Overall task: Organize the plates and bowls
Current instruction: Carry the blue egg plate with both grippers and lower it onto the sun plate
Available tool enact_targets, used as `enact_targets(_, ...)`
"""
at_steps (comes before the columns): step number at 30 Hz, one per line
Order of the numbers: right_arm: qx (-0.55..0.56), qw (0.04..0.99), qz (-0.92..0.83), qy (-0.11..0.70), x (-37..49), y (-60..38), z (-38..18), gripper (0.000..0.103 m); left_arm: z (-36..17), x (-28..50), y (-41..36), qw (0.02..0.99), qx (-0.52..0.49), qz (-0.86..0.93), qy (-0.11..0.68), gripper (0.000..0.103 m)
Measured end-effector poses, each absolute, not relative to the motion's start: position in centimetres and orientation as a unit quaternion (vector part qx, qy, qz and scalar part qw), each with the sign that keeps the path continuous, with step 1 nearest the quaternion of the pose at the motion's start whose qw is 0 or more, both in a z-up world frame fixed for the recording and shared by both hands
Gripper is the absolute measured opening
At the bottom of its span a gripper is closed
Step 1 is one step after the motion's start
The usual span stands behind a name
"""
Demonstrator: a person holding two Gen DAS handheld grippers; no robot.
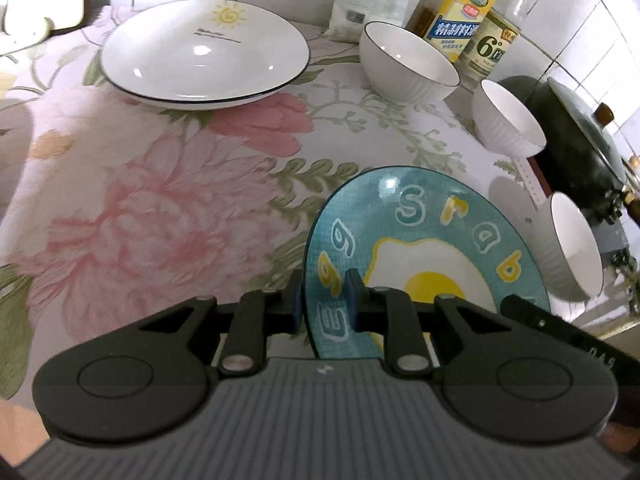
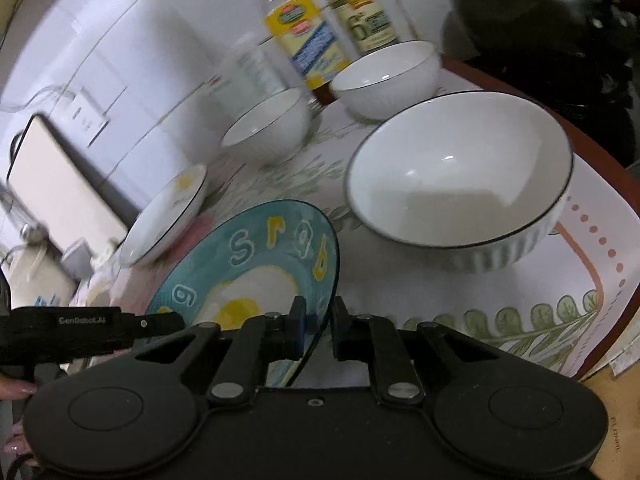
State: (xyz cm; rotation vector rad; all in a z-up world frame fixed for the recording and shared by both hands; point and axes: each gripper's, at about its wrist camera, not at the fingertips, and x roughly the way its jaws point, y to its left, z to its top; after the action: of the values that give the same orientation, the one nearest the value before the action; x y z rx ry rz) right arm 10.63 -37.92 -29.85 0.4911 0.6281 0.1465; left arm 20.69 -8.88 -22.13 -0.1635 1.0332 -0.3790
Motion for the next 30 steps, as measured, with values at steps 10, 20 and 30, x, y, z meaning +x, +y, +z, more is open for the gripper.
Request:
enact_targets(10,0.238,0.91,0.094,0.325,9.5,-36.2,-27.7,0.017,-19.0,18.9,-6.9,0.851,-0.058,-0.172,0.493,0.019)
enact_targets(20,0.197,0.92,0.112,0.319,8.1,-33.0,-24.9,0.018,-16.7,17.3,-3.3,0.855,-0.081,-0.168,0.484,0.019)
enact_targets(30,0.164,0.929,0.132,0.304,7.9,-30.2,-21.4,0.018,-13.8,16.5,0.0,0.869,-0.117,-0.15,0.457,0.019)
